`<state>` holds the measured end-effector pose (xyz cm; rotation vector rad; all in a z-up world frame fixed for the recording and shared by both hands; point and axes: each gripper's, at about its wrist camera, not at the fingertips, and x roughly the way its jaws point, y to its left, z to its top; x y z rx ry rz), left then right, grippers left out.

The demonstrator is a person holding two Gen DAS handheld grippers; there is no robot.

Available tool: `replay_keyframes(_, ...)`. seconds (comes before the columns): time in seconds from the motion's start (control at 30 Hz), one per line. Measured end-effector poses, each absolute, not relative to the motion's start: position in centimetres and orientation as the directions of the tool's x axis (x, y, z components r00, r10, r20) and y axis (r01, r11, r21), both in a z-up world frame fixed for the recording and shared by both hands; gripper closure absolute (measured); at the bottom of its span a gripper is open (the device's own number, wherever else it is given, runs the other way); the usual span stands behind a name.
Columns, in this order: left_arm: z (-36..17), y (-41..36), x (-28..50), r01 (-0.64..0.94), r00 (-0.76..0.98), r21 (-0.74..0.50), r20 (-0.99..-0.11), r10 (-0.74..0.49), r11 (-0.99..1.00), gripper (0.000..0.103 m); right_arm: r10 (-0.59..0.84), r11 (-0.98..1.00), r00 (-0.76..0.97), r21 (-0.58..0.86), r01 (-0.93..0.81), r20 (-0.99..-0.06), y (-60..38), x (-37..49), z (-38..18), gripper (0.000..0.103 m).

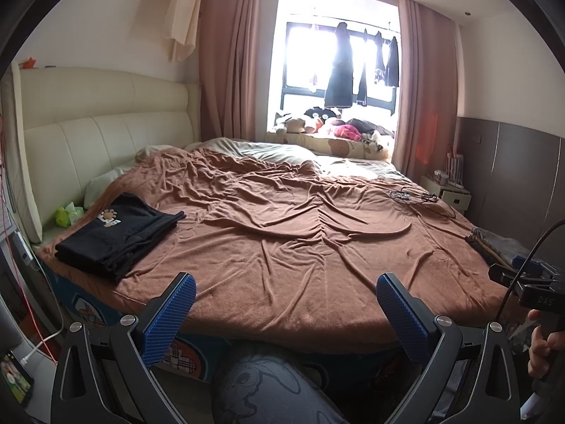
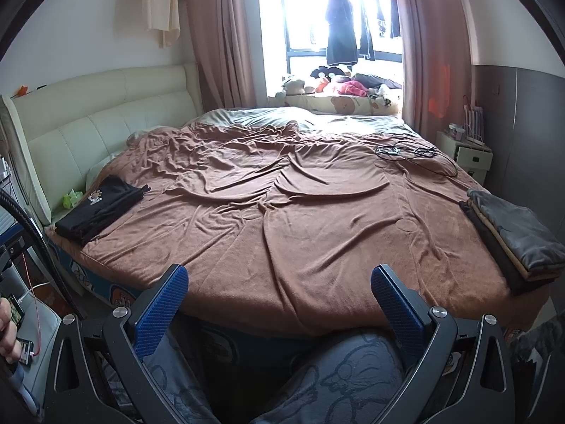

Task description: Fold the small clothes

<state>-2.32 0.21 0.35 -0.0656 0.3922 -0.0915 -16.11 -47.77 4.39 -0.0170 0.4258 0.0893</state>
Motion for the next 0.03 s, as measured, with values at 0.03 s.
replay_keyframes(0.03,0.31,0.2,-2.2,0.076,0.92,-0.084,-0.379,-0.102,0.994,0.0,0.083,0.996,0.906,0.001,-0.091,-0.414,-47.72,-16.03,4.4,0.0)
